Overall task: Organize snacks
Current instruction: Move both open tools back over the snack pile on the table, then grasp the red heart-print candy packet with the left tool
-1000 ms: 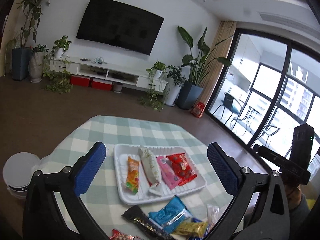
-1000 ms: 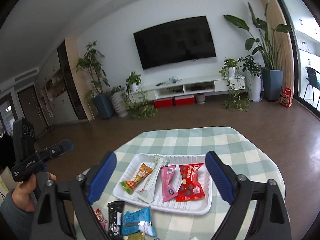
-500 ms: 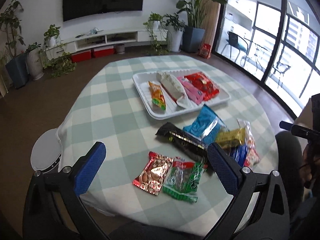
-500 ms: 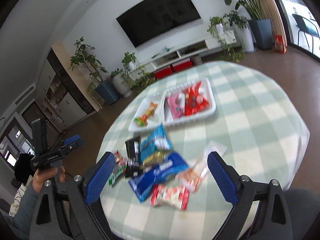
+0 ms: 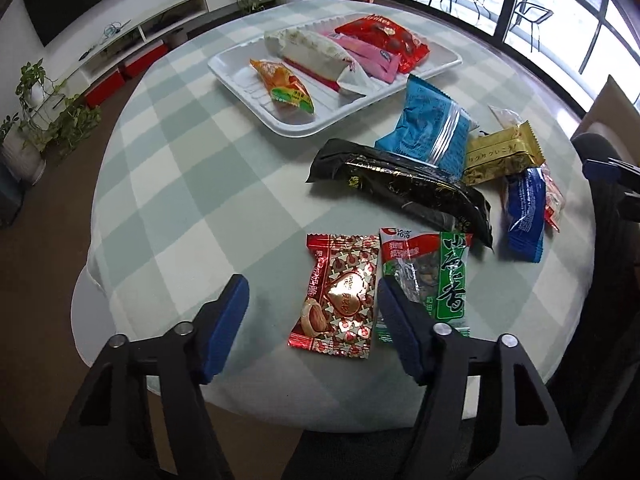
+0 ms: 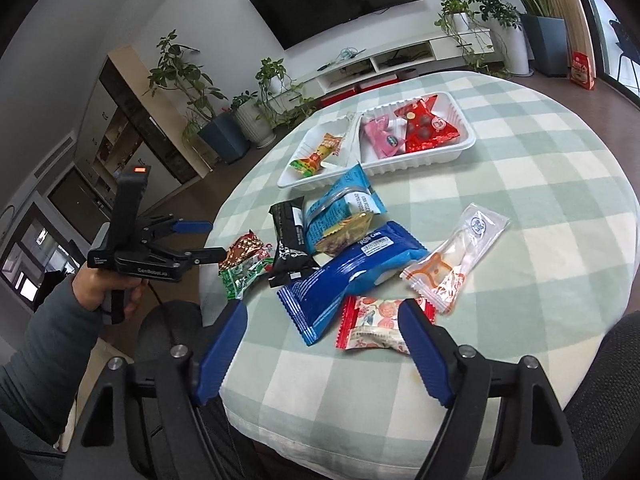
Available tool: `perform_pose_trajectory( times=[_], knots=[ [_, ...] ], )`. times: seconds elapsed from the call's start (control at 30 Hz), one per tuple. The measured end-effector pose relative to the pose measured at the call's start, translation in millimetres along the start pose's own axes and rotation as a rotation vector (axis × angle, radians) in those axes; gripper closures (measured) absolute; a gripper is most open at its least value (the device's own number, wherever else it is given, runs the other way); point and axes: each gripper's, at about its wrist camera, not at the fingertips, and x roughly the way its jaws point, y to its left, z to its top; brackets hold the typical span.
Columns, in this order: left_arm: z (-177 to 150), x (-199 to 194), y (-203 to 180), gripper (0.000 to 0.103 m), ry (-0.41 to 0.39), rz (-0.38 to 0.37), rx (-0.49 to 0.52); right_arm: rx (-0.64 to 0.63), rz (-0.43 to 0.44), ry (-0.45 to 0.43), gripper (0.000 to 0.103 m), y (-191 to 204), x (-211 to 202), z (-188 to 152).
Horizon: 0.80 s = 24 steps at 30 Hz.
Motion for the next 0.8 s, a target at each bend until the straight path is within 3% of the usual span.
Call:
perform_pose_trajectory(
  times=[0.4, 0.57, 0.8],
  knots=[
    [7.0, 32.8, -8.3, 0.042, 0.1, 0.013, 0.048, 0.007, -0.005, 0.038, 0.027, -4.4, 7.2, -2.4],
    [9.2, 33.2, -16.4, 0.065, 0.106, -0.003, 0.063, 0.011, -0.02, 0.05, 0.027, -6.7, 10.8, -4.4],
    [9.3, 30.4, -35.6, 0.071, 0.109, 0.033, 0.084, 0.034, -0.038, 0.07, 0.029, -13.4, 15.0, -6.2]
  ],
)
